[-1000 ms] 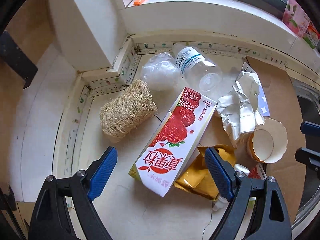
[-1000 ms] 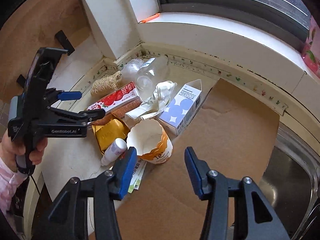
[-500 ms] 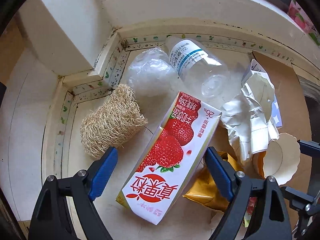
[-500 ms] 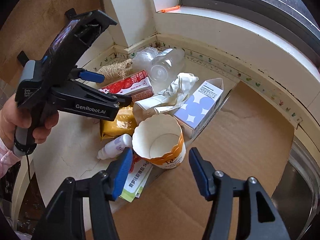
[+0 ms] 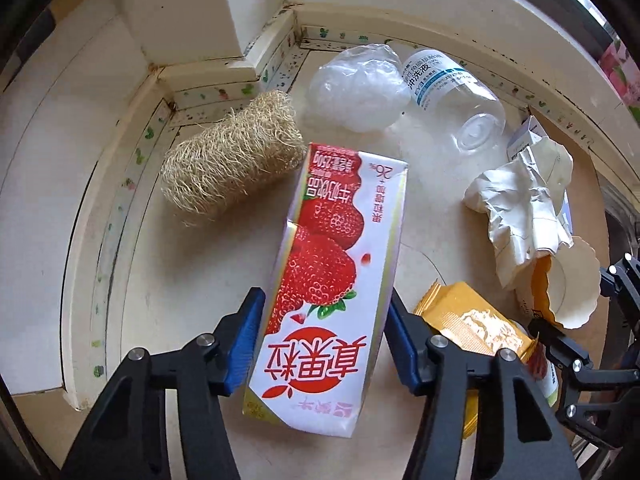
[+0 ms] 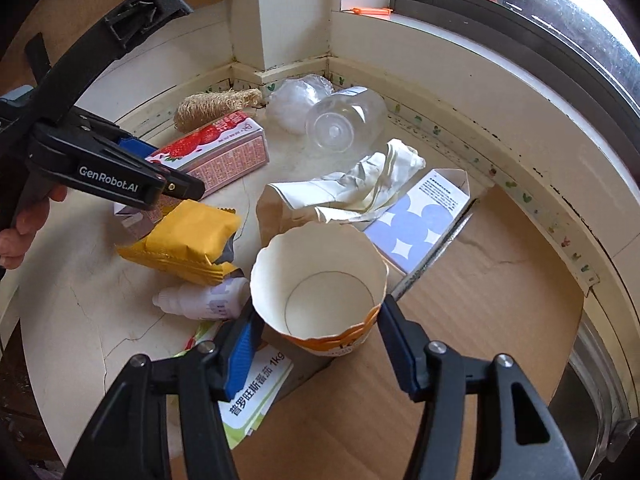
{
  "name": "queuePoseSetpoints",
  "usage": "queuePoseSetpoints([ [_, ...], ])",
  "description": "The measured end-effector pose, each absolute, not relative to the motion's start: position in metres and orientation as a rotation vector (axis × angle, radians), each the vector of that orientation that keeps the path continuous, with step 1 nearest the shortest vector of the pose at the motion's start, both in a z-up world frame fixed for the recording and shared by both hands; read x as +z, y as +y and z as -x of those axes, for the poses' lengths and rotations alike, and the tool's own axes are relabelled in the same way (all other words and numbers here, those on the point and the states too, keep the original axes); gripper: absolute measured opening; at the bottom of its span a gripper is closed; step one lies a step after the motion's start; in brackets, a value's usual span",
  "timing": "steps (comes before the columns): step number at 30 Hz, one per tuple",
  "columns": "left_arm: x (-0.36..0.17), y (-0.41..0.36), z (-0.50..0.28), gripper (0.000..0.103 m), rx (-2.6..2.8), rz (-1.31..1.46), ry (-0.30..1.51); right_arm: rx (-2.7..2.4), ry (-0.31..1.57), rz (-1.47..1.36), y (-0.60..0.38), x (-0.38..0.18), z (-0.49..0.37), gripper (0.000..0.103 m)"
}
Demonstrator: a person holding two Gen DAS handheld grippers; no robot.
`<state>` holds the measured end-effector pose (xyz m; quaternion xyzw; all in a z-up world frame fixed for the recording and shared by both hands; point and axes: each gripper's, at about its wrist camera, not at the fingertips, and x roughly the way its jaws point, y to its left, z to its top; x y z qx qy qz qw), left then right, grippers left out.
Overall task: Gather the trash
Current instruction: 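Grasp the strawberry milk carton with left gripper while right grasps paper cup, then carry carton and paper cup down over the bin and release both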
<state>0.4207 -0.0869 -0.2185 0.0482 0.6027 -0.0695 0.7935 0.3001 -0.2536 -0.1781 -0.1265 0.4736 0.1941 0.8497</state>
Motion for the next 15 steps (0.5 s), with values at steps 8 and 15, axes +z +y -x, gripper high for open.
queuePoseSetpoints([
  [8, -0.195, -0.079, -0.386, 0.052, -0.137, -0.054, 1.253, 0.404, 0.975, 0.245, -0.256, -0.165, -0.284, 0.053],
  [15, -0.160, -0.076, -0.339, 0.051, -0.173, 0.003, 1.174, 0.384, 0.925, 0.234, -0.257, -0.138, -0.256, 0.052],
])
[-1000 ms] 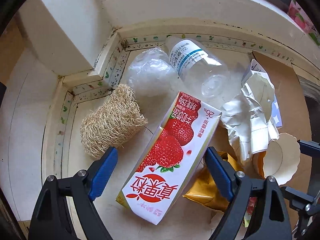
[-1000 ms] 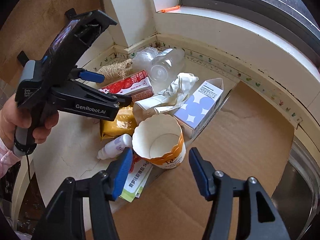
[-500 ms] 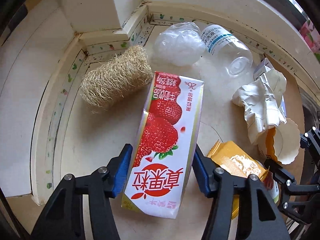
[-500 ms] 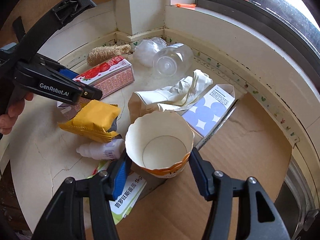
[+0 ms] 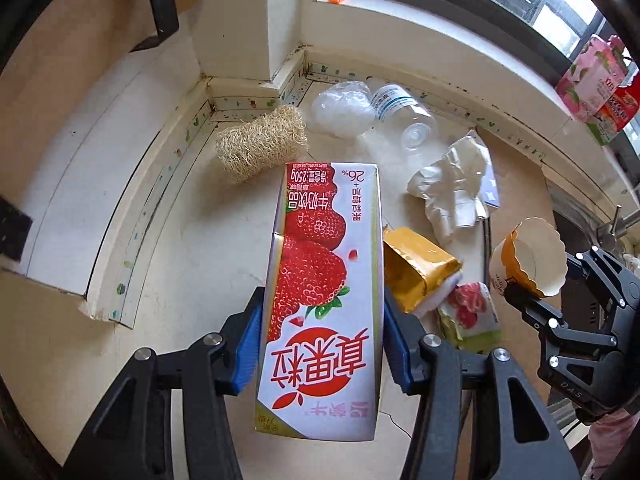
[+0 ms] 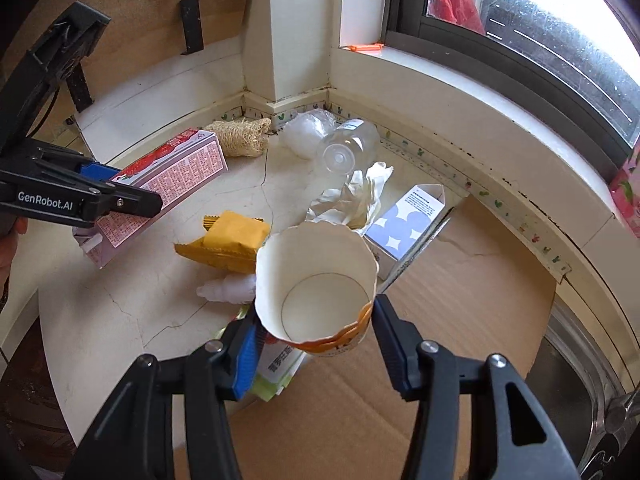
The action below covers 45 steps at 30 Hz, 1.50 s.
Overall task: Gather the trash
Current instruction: 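Carry carton and paper cup down over the bin and release both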
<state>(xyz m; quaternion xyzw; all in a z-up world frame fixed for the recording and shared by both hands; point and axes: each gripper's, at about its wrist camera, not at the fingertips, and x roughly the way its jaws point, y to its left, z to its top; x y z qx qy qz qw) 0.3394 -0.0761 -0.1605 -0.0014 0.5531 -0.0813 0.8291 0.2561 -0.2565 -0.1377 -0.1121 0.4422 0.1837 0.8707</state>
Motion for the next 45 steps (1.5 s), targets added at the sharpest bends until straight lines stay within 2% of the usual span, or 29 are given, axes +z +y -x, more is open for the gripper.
queuePoseSetpoints([
  [11, -0.097, -0.062, -0.199, 0.051, -0.285, 0.099, 1.026, 0.324, 0.812, 0.196, -0.252, -0.072, -0.142, 0.052],
  [24, -0.123, -0.018, -0.026, 0.051, -0.425, 0.152, 1.028, 0.255, 0.809, 0.208, -0.192, -0.054, 0.045, 0.052],
  [33, -0.171, 0.015, 0.060, 0.051, -0.353, 0.077, 1.089, 0.346, 0.929, 0.082, -0.149, -0.099, 0.122, 0.052],
  [40, -0.219, 0.042, 0.102, 0.051, -0.214, 0.076, 1.093, 0.430, 0.988, 0.019, -0.128, -0.166, 0.139, 0.052],
  [45, -0.279, 0.046, 0.112, 0.052, -0.147, 0.103, 1.119, 0.473, 1.049, 0.059, -0.117, -0.227, 0.136, 0.053],
])
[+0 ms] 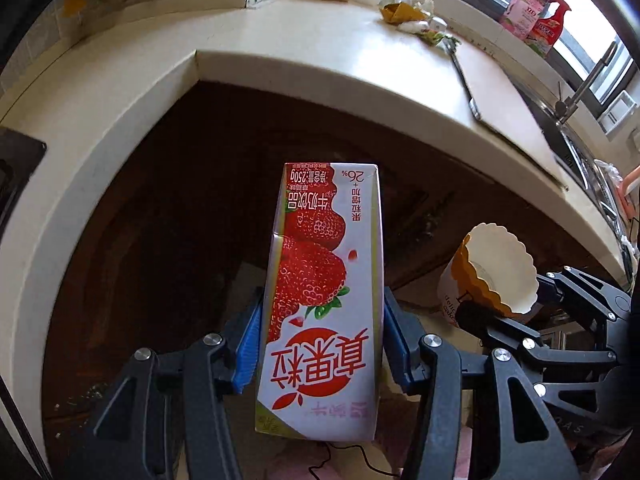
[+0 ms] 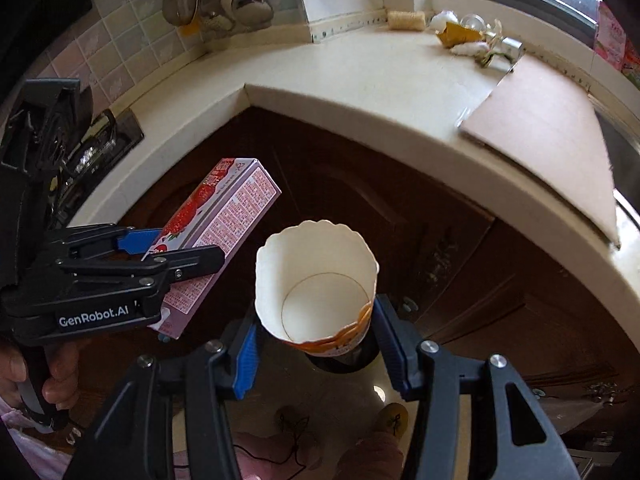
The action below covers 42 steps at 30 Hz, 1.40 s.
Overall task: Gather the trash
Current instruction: 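Carry carton and paper cup down over the bin and release both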
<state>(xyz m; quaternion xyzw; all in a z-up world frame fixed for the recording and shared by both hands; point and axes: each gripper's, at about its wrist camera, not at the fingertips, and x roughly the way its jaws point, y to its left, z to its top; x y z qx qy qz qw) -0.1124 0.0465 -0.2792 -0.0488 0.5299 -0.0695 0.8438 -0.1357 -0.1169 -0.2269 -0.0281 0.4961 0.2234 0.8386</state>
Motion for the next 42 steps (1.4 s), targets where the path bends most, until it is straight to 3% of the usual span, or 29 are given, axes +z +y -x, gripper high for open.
queuePoseSetpoints([
  [12, -0.477, 0.038, 0.098, 0.052, -0.048, 0.149, 1.273, 0.567, 1.182, 0.211, -0.105, -0.408, 0.101, 0.053],
  [22, -0.579, 0.042, 0.077, 0.052, -0.007, 0.149, 1.302, 0.603, 1.217, 0.301, -0.098, -0.521, 0.073, 0.056],
  [25, -0.599, 0.038, 0.072, 0.054, -0.015, 0.137, 1.329, 0.642, 1.249, 0.319, -0.096, -0.545, 0.070, 0.056],
  [29, -0.613, 0.025, 0.067, 0.075, -0.007, 0.084, 1.352, 0.666, 1.288, 0.329, -0.093, -0.564, 0.068, 0.057],
  [31, -0.614, 0.027, 0.068, 0.076, -0.005, 0.072, 1.344, 0.678, 1.301, 0.322, -0.088, -0.566, 0.063, 0.064],
  [35, -0.610, 0.029, 0.070, 0.076, 0.006, 0.064, 1.346, 0.688, 1.306, 0.288, -0.090, -0.561, 0.065, 0.066],
  [37, -0.601, 0.026, 0.075, 0.077, 0.009, 0.068, 1.344, 0.698, 1.316, 0.276, -0.092, -0.558, 0.066, 0.073],
  [42, -0.586, 0.032, 0.073, 0.077, 0.008, 0.054, 1.333, 0.671, 1.303, 0.283, -0.096, -0.545, 0.076, 0.073],
])
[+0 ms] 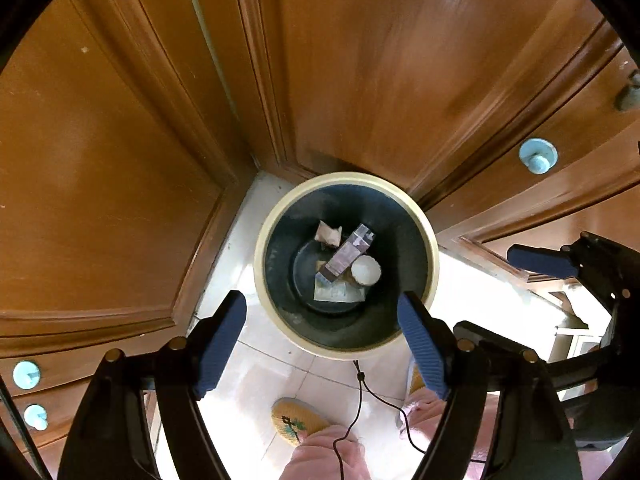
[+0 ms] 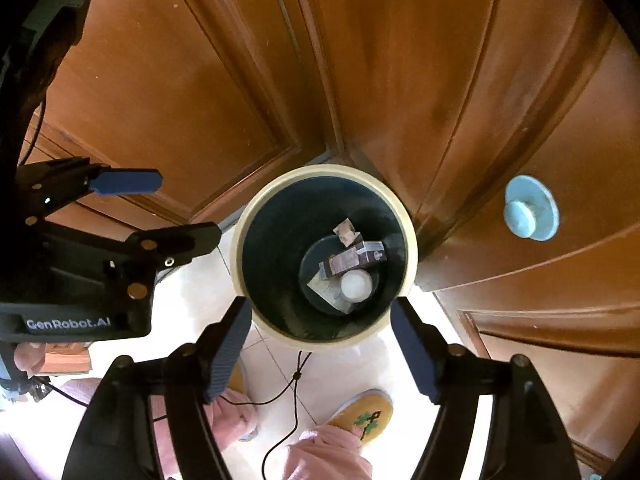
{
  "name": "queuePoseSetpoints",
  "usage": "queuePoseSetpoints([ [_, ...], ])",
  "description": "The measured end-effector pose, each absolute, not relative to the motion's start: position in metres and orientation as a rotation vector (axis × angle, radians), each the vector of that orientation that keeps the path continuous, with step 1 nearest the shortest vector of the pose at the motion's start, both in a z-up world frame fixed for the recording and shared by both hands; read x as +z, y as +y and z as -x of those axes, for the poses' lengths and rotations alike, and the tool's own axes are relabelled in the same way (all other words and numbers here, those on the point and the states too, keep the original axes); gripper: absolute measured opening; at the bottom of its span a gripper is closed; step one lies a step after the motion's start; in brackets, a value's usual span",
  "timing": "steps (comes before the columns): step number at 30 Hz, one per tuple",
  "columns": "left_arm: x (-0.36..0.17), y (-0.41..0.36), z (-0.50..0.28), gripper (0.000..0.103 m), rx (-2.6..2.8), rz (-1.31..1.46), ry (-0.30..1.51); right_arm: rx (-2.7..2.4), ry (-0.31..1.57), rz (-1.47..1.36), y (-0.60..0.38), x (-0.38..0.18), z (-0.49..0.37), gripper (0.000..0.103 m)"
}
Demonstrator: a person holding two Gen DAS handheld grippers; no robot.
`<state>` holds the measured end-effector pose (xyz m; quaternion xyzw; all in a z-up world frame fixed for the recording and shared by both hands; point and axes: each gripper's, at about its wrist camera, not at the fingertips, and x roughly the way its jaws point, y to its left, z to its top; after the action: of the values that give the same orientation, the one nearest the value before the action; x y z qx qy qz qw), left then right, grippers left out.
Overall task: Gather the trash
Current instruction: 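Carry carton and paper cup down over the bin and release both, then raise both tools back up toward the counter trash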
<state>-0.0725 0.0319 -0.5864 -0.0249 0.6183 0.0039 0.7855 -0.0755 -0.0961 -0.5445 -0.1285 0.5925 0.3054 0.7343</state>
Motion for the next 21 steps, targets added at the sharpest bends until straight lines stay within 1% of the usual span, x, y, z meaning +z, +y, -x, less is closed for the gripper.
queuePoseSetpoints([
  [3, -0.571, 0.033, 0.073, 0.077, 0.005, 0.060, 1.332, 0.648, 1.305, 0.263, -0.105, -0.533, 0.077, 0.073],
  [7, -0.534, 0.031, 0.077, 0.077, -0.007, 0.054, 1.326, 0.622, 1.300, 0.239, -0.112, -0.500, 0.080, 0.072],
  [21, -0.363, 0.021, 0.091, 0.077, -0.047, 0.000, 1.226, 0.541, 1.063, 0.185, -0.130, -0.333, 0.110, 0.072],
])
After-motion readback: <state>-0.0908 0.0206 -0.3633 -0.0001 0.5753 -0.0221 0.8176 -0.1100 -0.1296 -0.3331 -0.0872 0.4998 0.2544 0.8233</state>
